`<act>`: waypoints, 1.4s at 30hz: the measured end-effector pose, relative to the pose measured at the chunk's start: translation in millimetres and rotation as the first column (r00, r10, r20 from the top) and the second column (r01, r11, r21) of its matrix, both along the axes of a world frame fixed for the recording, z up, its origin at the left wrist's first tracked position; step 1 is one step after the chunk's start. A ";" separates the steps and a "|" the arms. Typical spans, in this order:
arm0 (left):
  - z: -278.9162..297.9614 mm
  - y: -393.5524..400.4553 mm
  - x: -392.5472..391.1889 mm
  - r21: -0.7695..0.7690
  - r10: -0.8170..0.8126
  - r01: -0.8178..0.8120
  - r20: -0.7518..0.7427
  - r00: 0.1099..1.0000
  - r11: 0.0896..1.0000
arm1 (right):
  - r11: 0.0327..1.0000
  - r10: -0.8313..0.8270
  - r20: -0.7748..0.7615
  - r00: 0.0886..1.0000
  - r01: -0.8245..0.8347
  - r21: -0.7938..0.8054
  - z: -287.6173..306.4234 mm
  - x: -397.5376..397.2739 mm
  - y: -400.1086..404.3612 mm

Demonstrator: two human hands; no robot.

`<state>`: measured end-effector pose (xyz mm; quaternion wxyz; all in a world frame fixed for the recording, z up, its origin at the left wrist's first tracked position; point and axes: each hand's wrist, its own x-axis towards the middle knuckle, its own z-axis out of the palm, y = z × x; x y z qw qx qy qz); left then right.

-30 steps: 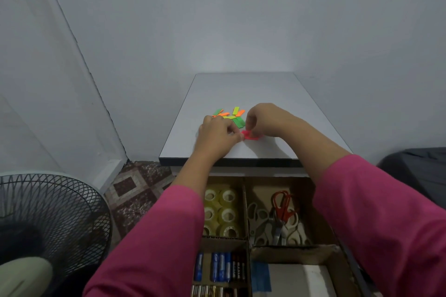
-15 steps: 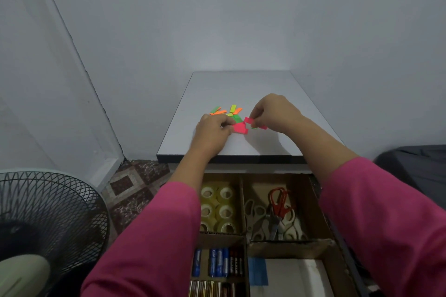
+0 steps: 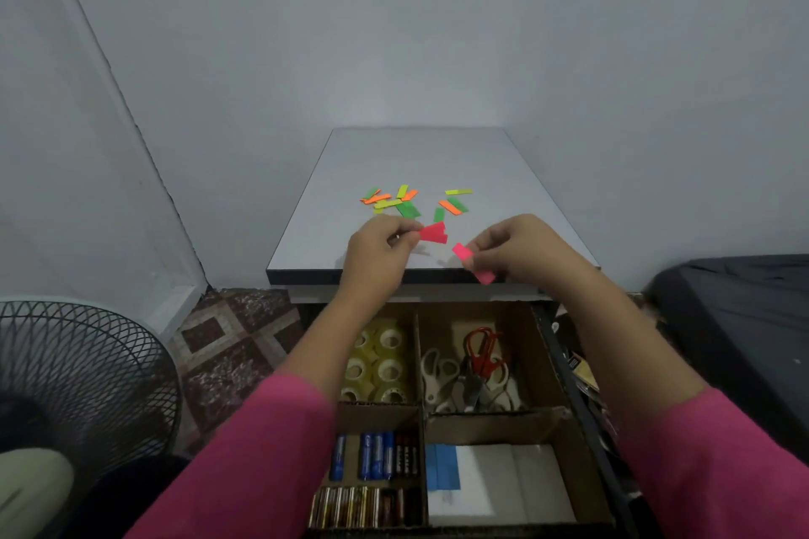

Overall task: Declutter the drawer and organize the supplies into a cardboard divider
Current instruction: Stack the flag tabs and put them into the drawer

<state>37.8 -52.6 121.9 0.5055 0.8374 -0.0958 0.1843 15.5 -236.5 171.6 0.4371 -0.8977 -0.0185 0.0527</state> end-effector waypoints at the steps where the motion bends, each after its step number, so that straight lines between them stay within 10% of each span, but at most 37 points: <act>1: -6.6 -3.8 -14.2 -0.029 -0.016 0.016 0.001 1.000 0.999 | 1.000 0.003 -0.012 1.000 -0.003 0.025 -4.8 -10.9 -4.6; 10: -73.3 -24.3 -113.8 -0.182 -0.089 0.044 -0.248 0.965 0.982 | 0.999 -0.034 -0.241 0.970 0.035 0.000 -65.1 -94.3 -29.4; 21: -79.3 -27.1 -124.7 -0.219 -0.145 0.088 -0.258 0.955 0.972 | 0.754 -0.238 -0.102 0.966 0.118 -0.646 -141.2 -129.7 -14.3; 36: -85.3 -28.1 -124.2 -0.103 -0.286 0.268 -0.262 0.922 0.958 | 0.770 -0.301 -0.340 0.891 0.017 -0.638 -111.3 -107.8 -24.2; 42: -84.3 -56.6 -127.9 0.358 -0.483 0.599 -0.365 0.796 0.716 | 0.931 -0.303 -0.301 0.904 0.214 -0.295 -96.0 -114.8 -42.1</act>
